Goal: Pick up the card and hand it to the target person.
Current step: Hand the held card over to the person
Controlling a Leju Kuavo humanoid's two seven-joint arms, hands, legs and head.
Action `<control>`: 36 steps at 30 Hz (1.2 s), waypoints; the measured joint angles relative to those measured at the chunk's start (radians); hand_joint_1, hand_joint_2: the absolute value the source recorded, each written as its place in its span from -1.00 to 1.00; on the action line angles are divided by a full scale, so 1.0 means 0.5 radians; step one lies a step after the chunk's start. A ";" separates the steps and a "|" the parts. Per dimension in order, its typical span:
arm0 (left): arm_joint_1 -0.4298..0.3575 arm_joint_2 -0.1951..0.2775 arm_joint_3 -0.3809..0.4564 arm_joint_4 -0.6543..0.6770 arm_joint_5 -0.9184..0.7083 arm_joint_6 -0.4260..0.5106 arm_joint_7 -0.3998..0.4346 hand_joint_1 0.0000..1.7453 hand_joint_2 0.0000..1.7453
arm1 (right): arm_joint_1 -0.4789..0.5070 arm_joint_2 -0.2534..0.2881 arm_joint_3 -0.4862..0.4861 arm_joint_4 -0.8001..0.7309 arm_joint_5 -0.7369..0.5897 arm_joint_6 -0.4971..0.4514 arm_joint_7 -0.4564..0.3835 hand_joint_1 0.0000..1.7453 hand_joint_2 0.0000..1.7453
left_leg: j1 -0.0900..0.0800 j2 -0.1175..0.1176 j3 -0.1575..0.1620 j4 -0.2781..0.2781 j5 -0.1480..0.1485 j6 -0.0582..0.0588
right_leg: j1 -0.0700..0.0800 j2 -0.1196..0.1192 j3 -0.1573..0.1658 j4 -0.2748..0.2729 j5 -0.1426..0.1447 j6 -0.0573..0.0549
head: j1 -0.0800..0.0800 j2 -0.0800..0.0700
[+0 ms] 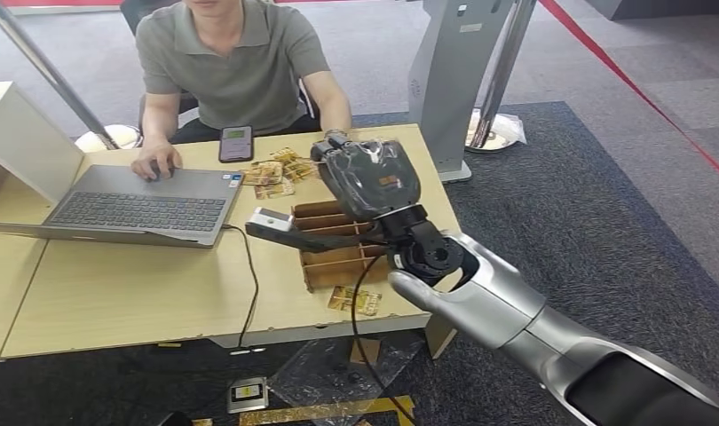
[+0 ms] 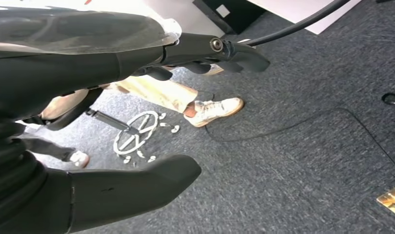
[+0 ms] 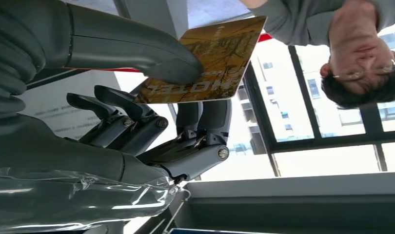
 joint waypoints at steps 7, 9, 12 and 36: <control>-0.002 -0.029 0.000 0.000 0.010 0.000 0.030 -1.00 1.00 | -0.135 0.089 0.032 0.338 0.118 -0.247 -0.038 1.00 1.00 | 0.000 -0.001 -0.001 0.000 0.000 0.000 | 0.000 -0.001 0.000 0.001 0.000 0.000 | 0.000 0.000; -0.003 -0.036 0.000 0.000 0.010 0.000 0.033 -1.00 1.00 | -0.189 0.116 0.043 0.498 0.163 -0.317 -0.047 1.00 1.00 | 0.000 -0.002 -0.001 0.000 0.000 0.000 | 0.000 -0.002 0.000 0.001 0.000 0.000 | -0.002 0.000; -0.002 -0.045 0.000 0.000 0.009 0.000 0.037 -1.00 1.00 | -0.255 0.147 0.054 0.717 0.177 -0.373 -0.070 1.00 1.00 | 0.000 -0.003 -0.001 0.000 0.000 0.000 | 0.000 -0.002 0.000 0.001 0.000 0.000 | -0.001 0.000; 0.002 -0.072 0.000 0.000 -0.021 0.000 0.061 -1.00 1.00 | -0.407 0.203 0.057 1.339 0.359 -0.123 0.137 -1.00 1.00 | 0.000 -0.001 0.001 0.000 0.000 0.000 | 0.000 0.000 -0.001 0.000 0.000 0.000 | -0.001 0.000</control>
